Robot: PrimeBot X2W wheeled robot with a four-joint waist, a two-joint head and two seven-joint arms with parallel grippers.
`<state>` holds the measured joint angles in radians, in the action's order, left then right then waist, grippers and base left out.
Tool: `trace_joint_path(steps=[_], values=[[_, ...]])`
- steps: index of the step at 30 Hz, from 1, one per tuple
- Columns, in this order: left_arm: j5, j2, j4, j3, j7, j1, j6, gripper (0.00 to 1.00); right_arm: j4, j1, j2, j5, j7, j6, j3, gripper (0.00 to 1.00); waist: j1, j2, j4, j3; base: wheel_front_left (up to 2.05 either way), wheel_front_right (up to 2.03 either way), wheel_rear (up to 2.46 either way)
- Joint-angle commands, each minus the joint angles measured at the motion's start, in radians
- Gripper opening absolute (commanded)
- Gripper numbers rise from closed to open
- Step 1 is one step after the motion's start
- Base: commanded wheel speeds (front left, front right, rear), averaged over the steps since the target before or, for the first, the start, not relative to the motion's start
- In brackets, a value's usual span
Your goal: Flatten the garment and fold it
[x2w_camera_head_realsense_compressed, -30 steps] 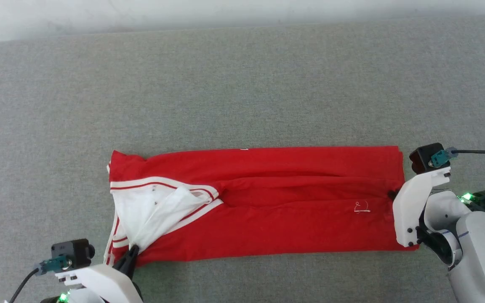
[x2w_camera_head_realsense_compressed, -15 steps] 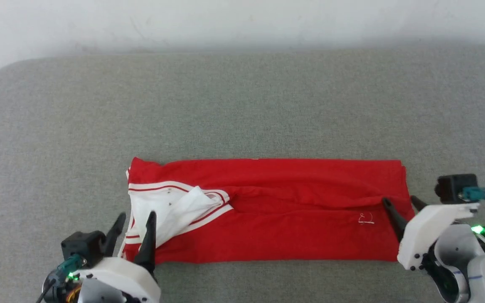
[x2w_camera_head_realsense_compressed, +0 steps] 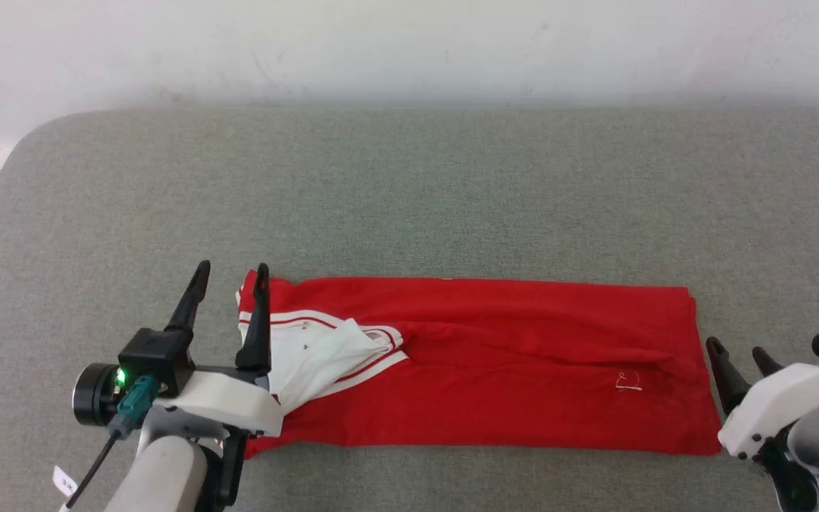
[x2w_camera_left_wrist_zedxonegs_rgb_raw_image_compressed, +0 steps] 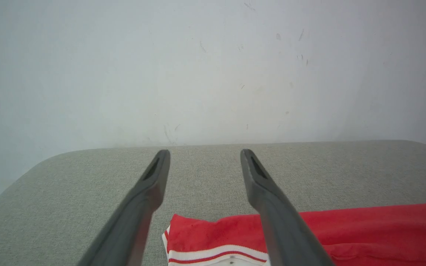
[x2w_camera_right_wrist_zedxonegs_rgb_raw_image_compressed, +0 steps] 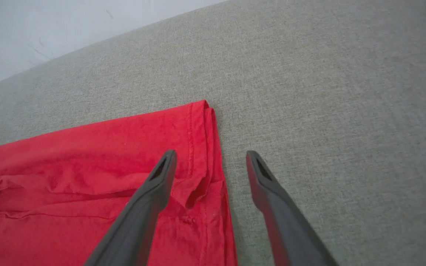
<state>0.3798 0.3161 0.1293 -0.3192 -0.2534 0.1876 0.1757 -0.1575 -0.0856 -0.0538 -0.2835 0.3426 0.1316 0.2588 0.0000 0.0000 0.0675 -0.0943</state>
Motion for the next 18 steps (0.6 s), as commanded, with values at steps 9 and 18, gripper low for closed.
trace_joint_path(steps=[9,18], values=[[-0.016,-0.055,0.037,0.056,-0.008,0.030,-0.024,1.00,-0.257,-0.150,0.003,0.043,0.161,-0.001,0.020,1.00,0.0000,0.0000,0.000,0.006,0.00,0.00,0.00],[-0.036,-0.083,0.045,0.094,-0.008,0.014,-0.033,1.00,-0.387,-0.217,0.003,0.070,0.306,-0.001,-0.035,0.45,0.0000,0.0000,0.005,0.001,0.00,0.00,0.00]])
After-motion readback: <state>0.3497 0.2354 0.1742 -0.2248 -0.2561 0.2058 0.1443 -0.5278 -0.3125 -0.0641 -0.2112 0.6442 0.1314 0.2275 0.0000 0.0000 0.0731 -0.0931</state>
